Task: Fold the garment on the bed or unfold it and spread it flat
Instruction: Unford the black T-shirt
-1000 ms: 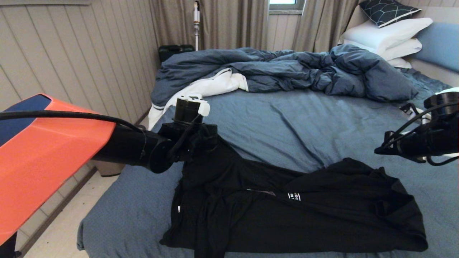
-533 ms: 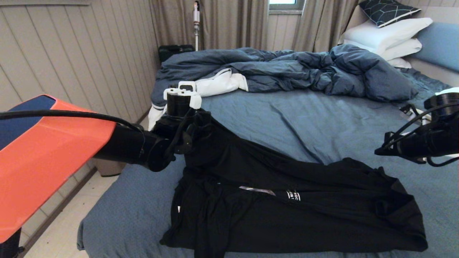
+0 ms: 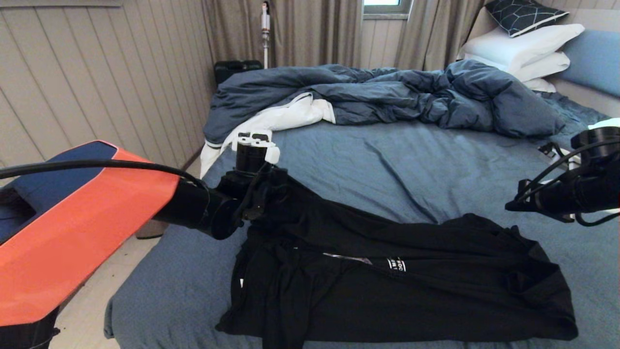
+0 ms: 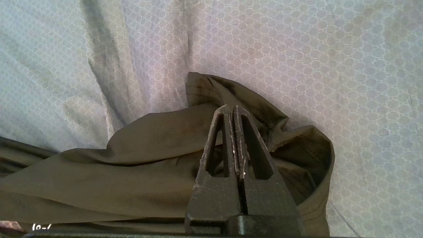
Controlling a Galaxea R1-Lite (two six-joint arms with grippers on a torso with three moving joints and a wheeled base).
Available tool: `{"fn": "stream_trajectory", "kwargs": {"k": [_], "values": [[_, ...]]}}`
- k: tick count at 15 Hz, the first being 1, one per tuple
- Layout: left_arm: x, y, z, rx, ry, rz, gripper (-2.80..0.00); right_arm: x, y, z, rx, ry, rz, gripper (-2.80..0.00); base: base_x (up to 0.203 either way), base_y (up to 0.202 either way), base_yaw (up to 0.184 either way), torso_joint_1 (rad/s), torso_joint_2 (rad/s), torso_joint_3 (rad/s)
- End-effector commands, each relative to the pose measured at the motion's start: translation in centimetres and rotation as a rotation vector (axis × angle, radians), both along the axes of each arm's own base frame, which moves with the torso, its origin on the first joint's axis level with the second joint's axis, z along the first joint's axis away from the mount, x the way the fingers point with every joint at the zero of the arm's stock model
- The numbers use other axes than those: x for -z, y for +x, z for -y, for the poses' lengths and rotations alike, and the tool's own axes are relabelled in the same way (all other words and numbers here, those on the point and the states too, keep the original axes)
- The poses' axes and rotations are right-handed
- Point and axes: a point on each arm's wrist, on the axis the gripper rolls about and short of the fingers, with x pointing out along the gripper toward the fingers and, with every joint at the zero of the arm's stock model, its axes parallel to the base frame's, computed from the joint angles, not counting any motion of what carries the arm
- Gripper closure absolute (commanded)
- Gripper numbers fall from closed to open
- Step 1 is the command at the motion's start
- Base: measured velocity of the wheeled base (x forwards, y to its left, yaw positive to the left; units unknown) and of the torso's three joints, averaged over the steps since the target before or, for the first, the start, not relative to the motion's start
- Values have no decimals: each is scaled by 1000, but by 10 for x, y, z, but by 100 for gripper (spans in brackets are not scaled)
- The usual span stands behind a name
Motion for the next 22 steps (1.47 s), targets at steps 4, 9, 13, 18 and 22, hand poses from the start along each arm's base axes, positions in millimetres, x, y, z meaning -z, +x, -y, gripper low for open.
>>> {"fn": "stream_trajectory", "kwargs": {"k": [4, 9, 13, 18, 22], "values": [[4, -2, -3, -50, 85, -40, 0, 0, 0, 0, -2, 3, -1, 0, 0, 0, 0, 0, 0, 0], [-16, -9, -8, -65, 77, -18, -280, 1, 1, 0, -2, 4, -2, 0, 0, 0, 0, 0, 0, 0], [-43, -22, -16, -113, 57, 26, -280, 1, 0, -1, -4, 4, -6, 0, 0, 0, 0, 0, 0, 0], [-34, -73, -21, -64, 100, -132, 0, -2, -8, -4, -24, -13, -5, 0, 0, 0, 0, 0, 0, 0], [-44, -120, -32, 102, -56, -438, 0, -9, -26, -14, -86, -68, -7, 0, 0, 0, 0, 0, 0, 0]]}}
